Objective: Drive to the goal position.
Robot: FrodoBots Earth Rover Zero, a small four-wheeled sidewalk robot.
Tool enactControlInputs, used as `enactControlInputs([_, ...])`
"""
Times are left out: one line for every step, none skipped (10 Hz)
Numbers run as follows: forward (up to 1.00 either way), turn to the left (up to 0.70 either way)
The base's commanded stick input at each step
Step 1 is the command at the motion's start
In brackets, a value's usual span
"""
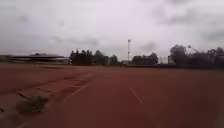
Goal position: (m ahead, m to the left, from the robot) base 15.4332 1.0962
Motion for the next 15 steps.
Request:
enactControlInputs([0.50, 0.00])
enactControlInputs([0.50, 0.00])
enactControlInputs([0.50, 0.00])
enactControlInputs([0.50, 0.00])
enactControlInputs([0.50, 0.00])
enactControlInputs([0.50, 0.00])
enactControlInputs([0.50, 0.00])
enactControlInputs([0.50, 0.00])
enactControlInputs([0.50, 0.00])
enactControlInputs([0.50, 0.00])
enactControlInputs([0.50, 0.00])
enactControlInputs([0.50, 0.00])
enactControlInputs([0.50, 0.00])
enactControlInputs([0.50, 0.00])
enactControlInputs([0.50, 0.00])
